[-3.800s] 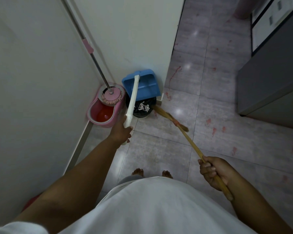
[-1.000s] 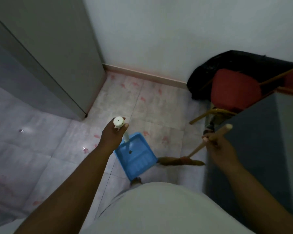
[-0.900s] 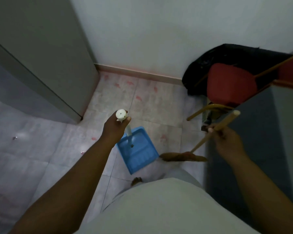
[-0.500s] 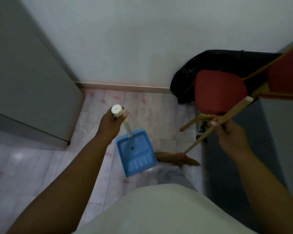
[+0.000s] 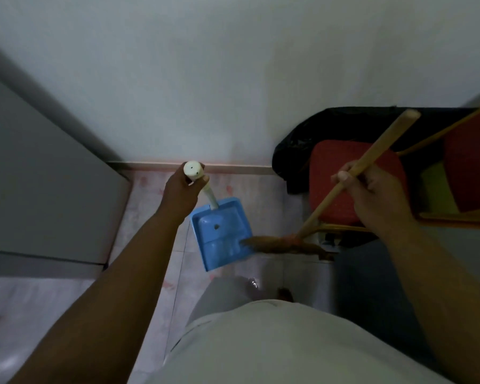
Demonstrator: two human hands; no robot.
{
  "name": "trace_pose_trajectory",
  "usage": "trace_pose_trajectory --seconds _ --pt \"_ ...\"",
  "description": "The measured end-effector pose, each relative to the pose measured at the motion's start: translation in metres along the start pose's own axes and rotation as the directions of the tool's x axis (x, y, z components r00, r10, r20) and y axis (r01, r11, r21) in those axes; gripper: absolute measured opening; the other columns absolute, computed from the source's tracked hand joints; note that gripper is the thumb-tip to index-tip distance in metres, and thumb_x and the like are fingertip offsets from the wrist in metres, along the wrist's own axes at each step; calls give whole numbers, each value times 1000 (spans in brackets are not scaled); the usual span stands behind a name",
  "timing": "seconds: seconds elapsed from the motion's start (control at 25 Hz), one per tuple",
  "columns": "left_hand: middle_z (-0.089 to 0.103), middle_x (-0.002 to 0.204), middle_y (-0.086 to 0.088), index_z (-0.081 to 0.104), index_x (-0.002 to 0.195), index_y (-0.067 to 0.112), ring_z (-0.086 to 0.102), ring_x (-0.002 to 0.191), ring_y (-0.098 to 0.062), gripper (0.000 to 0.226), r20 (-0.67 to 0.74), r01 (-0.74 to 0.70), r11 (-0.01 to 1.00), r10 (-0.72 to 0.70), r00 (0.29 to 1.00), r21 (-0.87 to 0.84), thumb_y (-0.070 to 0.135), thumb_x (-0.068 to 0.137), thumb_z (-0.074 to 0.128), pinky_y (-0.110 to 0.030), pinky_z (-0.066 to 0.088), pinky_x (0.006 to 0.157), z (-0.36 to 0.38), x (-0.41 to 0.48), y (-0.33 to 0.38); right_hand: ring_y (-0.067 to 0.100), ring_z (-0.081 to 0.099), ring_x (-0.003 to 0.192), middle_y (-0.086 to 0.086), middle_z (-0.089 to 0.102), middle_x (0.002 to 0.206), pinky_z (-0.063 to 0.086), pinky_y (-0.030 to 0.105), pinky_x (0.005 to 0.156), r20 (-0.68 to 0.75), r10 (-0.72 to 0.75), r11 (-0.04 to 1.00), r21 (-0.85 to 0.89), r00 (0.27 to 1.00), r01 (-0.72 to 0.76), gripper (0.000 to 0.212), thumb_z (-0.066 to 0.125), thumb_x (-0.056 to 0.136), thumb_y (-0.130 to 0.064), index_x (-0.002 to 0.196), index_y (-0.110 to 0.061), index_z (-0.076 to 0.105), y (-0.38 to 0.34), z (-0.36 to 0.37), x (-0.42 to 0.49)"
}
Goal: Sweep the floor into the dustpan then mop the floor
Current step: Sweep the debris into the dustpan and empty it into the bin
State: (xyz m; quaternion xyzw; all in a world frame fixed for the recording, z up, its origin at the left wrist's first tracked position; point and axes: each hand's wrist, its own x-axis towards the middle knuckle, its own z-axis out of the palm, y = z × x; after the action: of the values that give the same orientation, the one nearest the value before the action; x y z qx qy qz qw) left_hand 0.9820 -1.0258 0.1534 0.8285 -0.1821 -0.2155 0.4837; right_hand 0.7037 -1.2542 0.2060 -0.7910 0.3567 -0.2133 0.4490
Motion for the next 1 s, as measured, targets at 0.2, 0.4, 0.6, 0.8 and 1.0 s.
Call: trace_pose_trajectory --seconds 0.2,0.4,0.6,0.8,1.0 --pt "64 98 7 63 111 20 59 91 -8 26 50 -69 998 69 996 7 15 86 69 -31 50 84 32 76 24 8 64 93 3 70 96 51 17 79 -1 -41 999 8 999 41 14 54 96 -29 99 -18 62 -15 -13 52" --pt "64 107 0 62 116 16 59 101 -17 30 154 -58 998 53 987 27 14 87 69 -36 49 94 83 174 28 5 64 97 -3 71 96 47 17 85 -60 -25 999 26 998 27 14 52 98 -24 97 -15 63 -19 -19 118" --pt "67 109 0 63 115 19 60 104 -18 32 281 -39 990 0 960 133 20 84 71 -30 48 93 133 273 17 -8 60 92 -5 70 97 39 0 75 -46 149 988 -31 988 -151 21 53 97 -28 98 -12 65 1 26 201" --pt "66 102 7 66 113 20 61 100 -13 31 350 -10 981 -60 935 195 20 82 72 -26 47 90 189 344 -8 -18 58 84 -10 65 89 39 -1 72 -33 253 967 4 967 -253 13 54 97 -17 97 -7 63 46 81 281" --pt "67 109 4 66 116 17 58 100 -8 37 394 -13 974 -80 916 228 20 81 74 -15 42 86 246 395 -24 -4 61 85 8 69 98 43 4 70 -2 279 960 -31 960 -279 19 52 98 -21 102 -5 61 95 115 351"
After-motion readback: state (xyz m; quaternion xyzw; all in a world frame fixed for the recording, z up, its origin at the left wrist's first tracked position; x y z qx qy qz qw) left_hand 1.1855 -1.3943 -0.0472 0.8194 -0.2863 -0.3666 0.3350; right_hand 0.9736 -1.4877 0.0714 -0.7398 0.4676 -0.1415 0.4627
